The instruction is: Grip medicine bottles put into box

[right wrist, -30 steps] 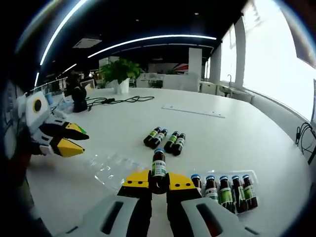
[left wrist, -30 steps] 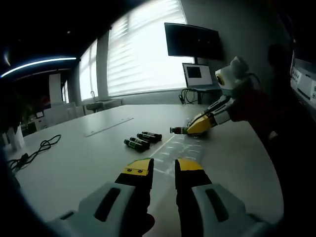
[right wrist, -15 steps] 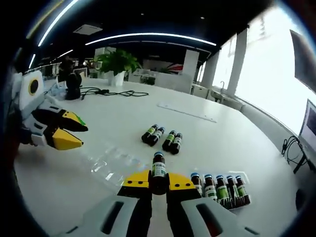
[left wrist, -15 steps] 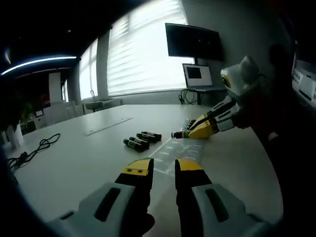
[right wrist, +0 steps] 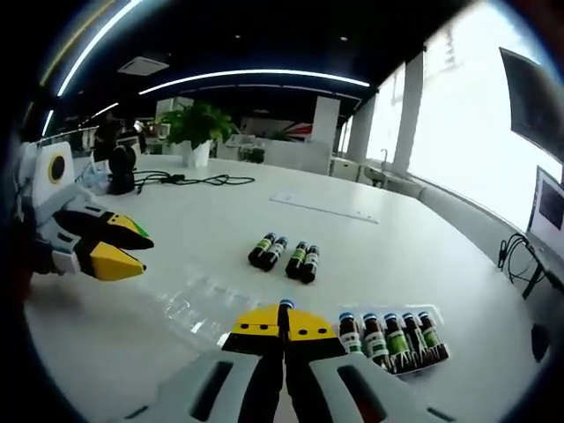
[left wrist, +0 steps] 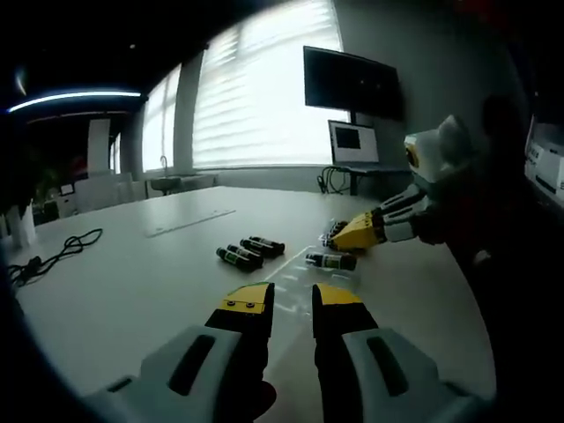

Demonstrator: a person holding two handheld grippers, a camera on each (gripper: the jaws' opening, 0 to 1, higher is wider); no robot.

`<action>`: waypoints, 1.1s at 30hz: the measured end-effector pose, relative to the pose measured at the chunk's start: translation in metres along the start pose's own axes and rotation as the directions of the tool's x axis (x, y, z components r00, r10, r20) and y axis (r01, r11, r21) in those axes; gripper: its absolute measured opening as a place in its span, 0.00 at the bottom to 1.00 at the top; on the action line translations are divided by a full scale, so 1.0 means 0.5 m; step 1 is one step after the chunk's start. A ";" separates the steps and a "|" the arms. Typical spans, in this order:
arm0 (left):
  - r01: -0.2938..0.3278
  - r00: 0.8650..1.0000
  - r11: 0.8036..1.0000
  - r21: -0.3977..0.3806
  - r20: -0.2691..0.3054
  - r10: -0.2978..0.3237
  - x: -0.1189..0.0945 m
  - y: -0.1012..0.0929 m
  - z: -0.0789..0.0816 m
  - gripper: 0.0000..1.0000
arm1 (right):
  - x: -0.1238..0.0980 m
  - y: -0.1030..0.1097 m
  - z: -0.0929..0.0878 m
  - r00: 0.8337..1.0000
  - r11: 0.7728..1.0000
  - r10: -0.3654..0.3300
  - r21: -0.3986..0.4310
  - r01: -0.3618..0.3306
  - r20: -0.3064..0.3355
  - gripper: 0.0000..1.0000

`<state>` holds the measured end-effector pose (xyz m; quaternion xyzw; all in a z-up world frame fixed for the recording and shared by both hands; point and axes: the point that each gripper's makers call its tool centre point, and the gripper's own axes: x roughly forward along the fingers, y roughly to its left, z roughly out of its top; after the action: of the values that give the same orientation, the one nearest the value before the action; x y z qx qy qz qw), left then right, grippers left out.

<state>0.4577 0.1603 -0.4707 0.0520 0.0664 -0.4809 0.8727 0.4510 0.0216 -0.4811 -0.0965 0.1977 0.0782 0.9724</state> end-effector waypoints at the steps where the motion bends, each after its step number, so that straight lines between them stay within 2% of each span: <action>1: -0.002 1.000 1.000 0.002 -0.002 0.002 0.000 0.000 -0.001 0.12 | -0.001 0.005 -0.003 1.000 1.000 0.023 -0.003 -0.023 -0.007 0.00; 4: -0.008 1.000 1.000 0.005 -0.005 0.008 0.000 0.003 -0.003 0.12 | -0.009 0.014 -0.008 0.995 0.996 0.093 0.013 -0.093 -0.023 0.00; 7: -0.010 1.000 1.000 0.007 -0.003 0.010 0.000 0.003 -0.001 0.12 | -0.021 0.012 -0.017 0.991 0.991 0.125 -0.034 -0.127 -0.052 0.00; 15: -0.006 1.000 1.000 0.012 -0.015 0.007 0.004 -0.005 -0.009 0.12 | -0.014 0.012 -0.041 0.986 0.987 0.146 -0.051 -0.151 -0.083 0.00; 24: -0.015 1.000 1.000 0.011 -0.018 0.015 0.005 -0.002 -0.011 0.12 | -0.002 0.023 -0.047 0.981 0.984 0.168 -0.049 -0.173 -0.095 0.00; 26: -0.015 1.000 1.000 0.011 -0.020 0.015 0.005 0.000 -0.012 0.12 | 0.000 0.027 -0.058 0.977 0.982 0.172 -0.056 -0.180 -0.126 0.00; 28: -0.015 1.000 1.000 0.010 -0.022 0.015 0.005 0.001 -0.013 0.12 | 0.008 0.030 -0.052 0.980 0.981 0.173 -0.067 -0.180 -0.103 0.00; 33: -0.015 1.000 1.000 0.008 -0.027 0.015 0.005 0.005 -0.016 0.12 | 0.000 0.029 -0.057 0.980 0.981 0.166 -0.081 -0.175 -0.112 0.00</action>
<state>0.4606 0.1606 -0.4790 0.0625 0.0759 -0.4740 0.8750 0.4375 0.0295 -0.5088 -0.1270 0.2523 0.1650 0.9450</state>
